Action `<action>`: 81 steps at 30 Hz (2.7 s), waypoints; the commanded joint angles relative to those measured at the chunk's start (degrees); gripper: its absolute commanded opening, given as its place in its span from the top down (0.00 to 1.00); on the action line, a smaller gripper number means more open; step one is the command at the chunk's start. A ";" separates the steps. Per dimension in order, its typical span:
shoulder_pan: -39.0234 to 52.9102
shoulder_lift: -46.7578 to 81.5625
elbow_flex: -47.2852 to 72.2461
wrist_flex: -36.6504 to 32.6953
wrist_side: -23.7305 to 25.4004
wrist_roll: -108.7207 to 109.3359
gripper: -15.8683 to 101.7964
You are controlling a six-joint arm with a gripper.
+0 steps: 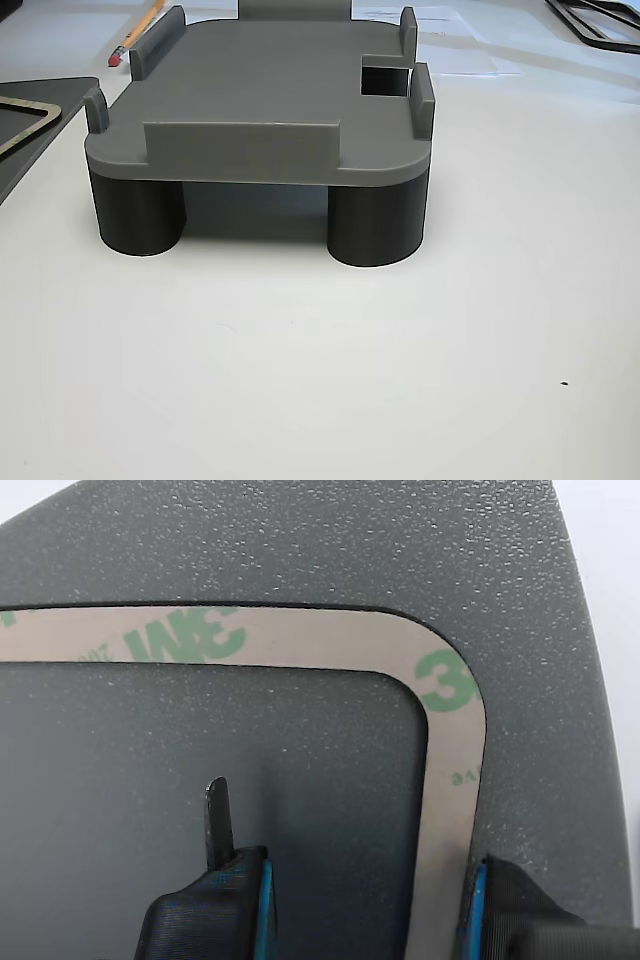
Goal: Move top rectangular frame to the holder.
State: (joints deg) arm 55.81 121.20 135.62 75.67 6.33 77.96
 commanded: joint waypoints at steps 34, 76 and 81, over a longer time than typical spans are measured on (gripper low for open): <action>-1.76 -0.44 1.58 0.35 0.62 2.11 0.52; -16.26 -27.60 -55.37 19.16 17.58 33.84 0.95; -21.36 -31.38 -59.24 19.16 14.33 37.18 0.95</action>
State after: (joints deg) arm 36.65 90.09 79.28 94.31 21.45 114.08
